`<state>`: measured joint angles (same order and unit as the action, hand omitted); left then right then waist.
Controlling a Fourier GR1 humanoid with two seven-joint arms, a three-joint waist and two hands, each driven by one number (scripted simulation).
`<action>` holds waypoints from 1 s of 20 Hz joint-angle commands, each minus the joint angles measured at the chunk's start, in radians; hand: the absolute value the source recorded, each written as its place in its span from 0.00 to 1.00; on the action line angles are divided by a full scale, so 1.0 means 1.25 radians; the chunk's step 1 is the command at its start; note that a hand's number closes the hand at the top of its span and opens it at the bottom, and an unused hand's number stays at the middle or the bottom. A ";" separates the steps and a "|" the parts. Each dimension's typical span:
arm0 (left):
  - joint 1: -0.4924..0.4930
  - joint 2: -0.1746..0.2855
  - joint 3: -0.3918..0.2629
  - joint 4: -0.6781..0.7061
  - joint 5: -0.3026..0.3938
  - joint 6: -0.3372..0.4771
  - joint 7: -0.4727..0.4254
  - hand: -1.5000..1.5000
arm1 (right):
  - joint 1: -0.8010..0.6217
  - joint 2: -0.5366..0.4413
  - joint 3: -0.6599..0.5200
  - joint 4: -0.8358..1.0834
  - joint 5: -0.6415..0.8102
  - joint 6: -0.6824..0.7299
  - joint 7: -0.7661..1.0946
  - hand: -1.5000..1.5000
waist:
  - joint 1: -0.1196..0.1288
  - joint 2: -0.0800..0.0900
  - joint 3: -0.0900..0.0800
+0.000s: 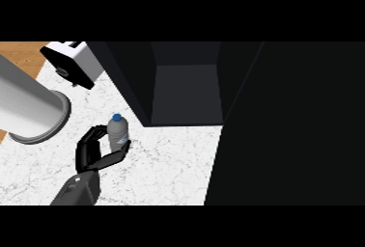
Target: Pick up the bottled water, place it into the cabinet and close the cabinet
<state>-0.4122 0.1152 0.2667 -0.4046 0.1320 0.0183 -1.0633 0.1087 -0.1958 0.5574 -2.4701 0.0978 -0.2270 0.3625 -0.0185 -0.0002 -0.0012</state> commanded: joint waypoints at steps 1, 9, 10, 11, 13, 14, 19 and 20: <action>-0.019 -0.017 -0.026 -0.028 -0.046 0.112 -0.074 1.00 | -0.006 -0.008 0.006 -0.070 0.049 -0.005 0.042 0.00 | 0.003 -0.001 0.000; -0.020 -0.066 -0.114 -0.043 -0.111 0.039 -0.012 1.00 | 0.005 -0.024 -0.001 -0.086 0.034 -0.014 0.048 0.00 | 0.002 -0.001 0.000; -0.010 -0.070 -0.145 -0.084 -0.123 0.019 0.028 1.00 | 0.031 -0.041 0.010 -0.087 0.030 -0.007 0.043 0.00 | 0.007 -0.005 0.001; 0.000 -0.086 -0.152 -0.103 -0.120 0.013 0.031 1.00 | 0.038 -0.030 0.011 -0.047 0.037 -0.011 -0.019 0.00 | 0.009 -0.004 0.002; -0.002 -0.088 -0.157 -0.121 -0.106 -0.029 0.080 1.00 | 0.033 -0.020 0.012 -0.054 0.034 -0.024 -0.005 0.00 | 0.012 -0.004 0.001; 0.014 -0.076 -0.166 -0.172 -0.099 -0.053 0.121 1.00 | 0.014 -0.009 0.079 -0.077 0.100 -0.046 0.064 0.00 | 0.017 -0.007 0.001; 0.005 -0.092 -0.266 -0.299 0.031 -0.003 0.224 1.00 | 0.028 -0.020 0.091 -0.055 0.102 -0.048 0.009 0.00 | 0.010 -0.008 0.001; -0.002 -0.092 -0.261 -0.314 0.038 -0.040 0.266 1.00 | 0.019 -0.026 0.071 -0.074 0.085 -0.050 0.033 0.00 | 0.011 -0.008 0.001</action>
<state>-0.4228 0.0065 0.0074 -0.6884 0.1040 -0.0054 -0.8426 0.1166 -0.2173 0.6126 -2.4732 0.0984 -0.2776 0.3616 -0.0054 -0.0074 0.0000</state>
